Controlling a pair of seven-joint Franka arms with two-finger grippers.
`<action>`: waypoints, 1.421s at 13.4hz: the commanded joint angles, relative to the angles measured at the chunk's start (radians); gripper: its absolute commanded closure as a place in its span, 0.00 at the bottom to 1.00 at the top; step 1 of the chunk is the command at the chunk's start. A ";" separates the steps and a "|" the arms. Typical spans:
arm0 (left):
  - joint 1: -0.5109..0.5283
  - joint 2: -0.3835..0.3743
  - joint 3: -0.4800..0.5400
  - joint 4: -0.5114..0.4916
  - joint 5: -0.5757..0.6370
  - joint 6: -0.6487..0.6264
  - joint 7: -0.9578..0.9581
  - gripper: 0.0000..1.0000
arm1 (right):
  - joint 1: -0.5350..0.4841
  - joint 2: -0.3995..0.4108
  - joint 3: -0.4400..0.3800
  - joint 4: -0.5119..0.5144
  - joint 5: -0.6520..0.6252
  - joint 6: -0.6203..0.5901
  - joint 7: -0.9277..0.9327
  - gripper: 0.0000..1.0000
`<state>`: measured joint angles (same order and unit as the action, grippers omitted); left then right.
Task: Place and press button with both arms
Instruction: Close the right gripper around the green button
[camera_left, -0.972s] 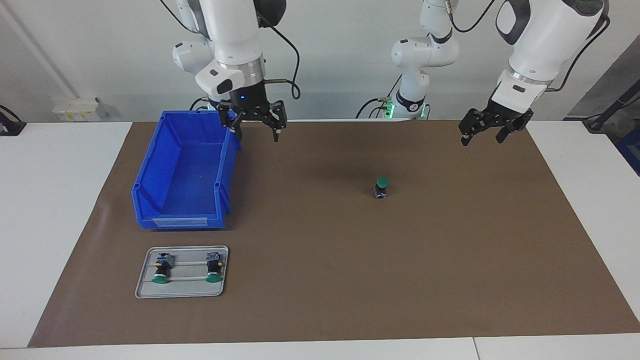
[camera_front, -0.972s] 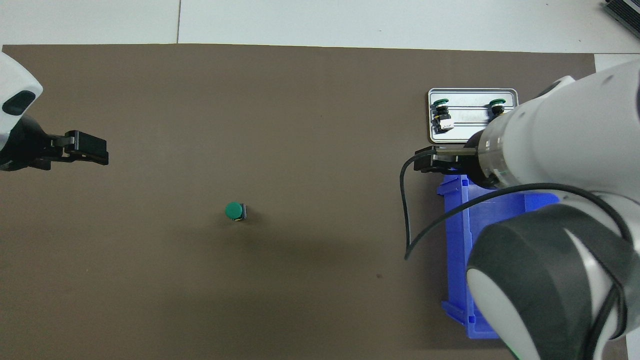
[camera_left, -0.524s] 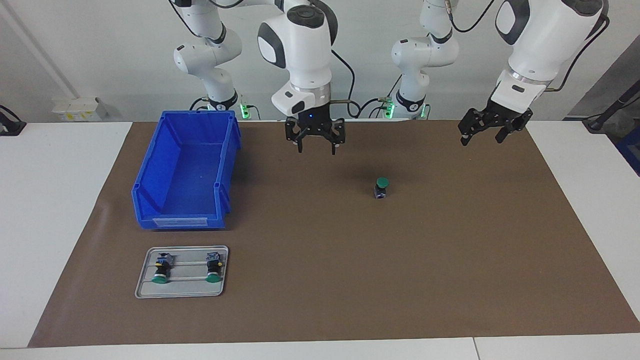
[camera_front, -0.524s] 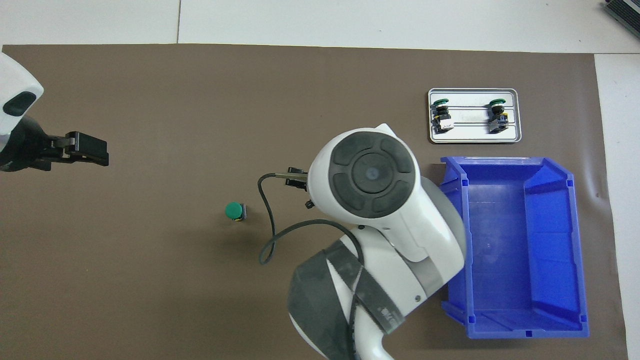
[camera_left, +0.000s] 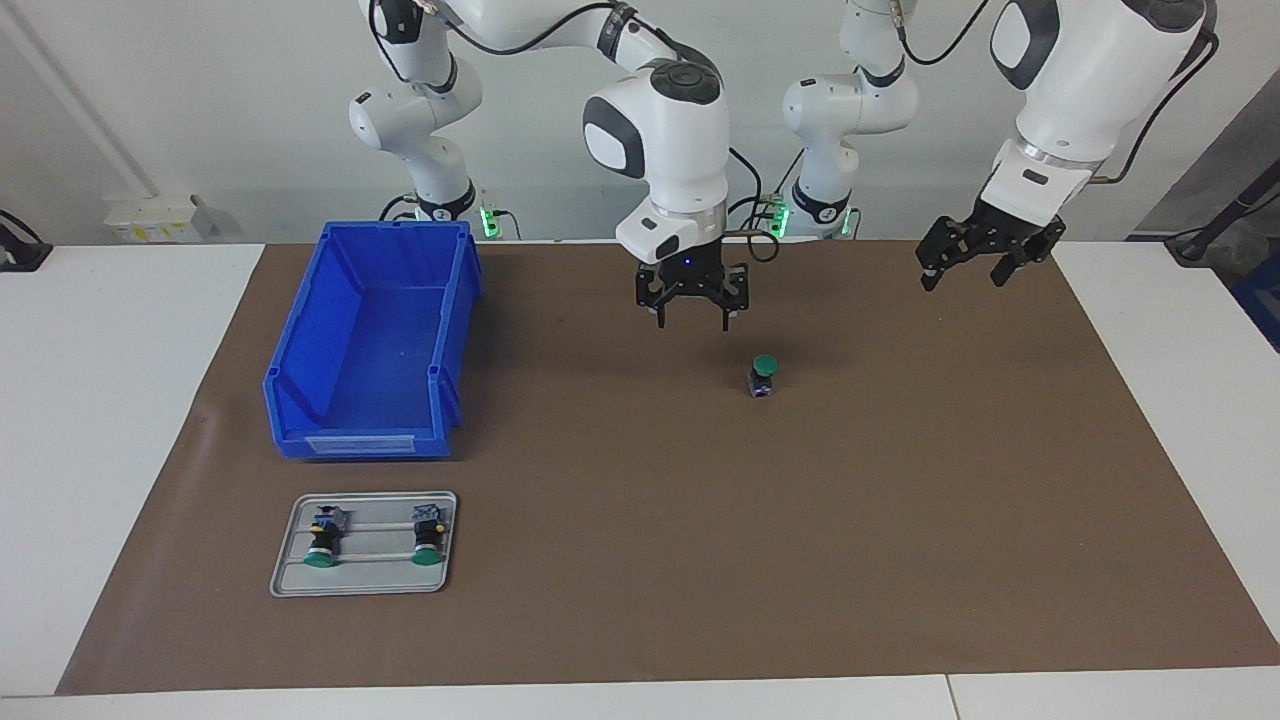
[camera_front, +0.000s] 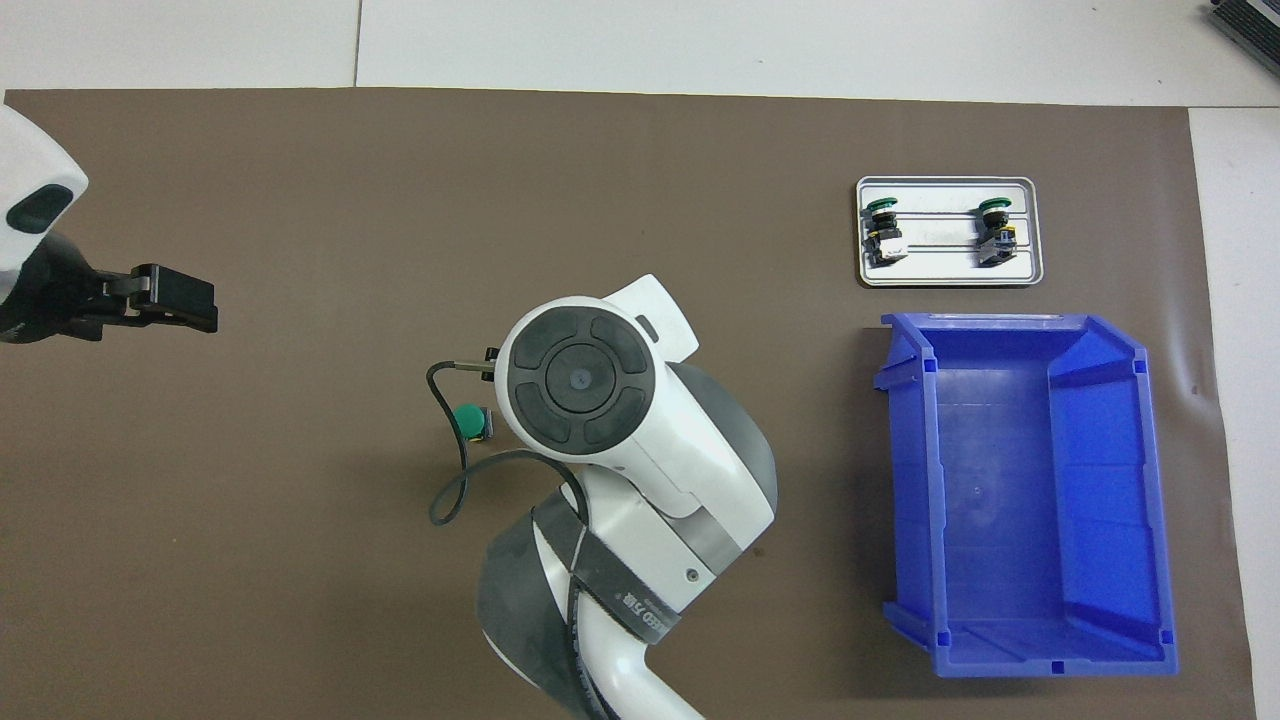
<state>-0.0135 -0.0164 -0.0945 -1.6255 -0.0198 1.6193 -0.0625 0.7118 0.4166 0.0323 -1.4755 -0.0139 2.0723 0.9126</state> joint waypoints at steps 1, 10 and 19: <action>0.023 -0.005 -0.008 -0.001 0.017 0.014 0.023 0.00 | 0.004 0.117 0.038 0.095 0.000 0.040 0.008 0.07; 0.024 -0.004 -0.007 -0.001 0.017 0.013 0.016 0.00 | 0.072 0.240 0.038 0.115 -0.081 0.221 0.049 0.09; 0.024 -0.007 -0.008 -0.007 0.017 0.013 0.016 0.00 | 0.090 0.234 0.038 0.015 -0.118 0.284 0.006 0.22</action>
<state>-0.0032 -0.0164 -0.0926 -1.6255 -0.0198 1.6219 -0.0576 0.8099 0.6616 0.0610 -1.4309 -0.1083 2.3281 0.9327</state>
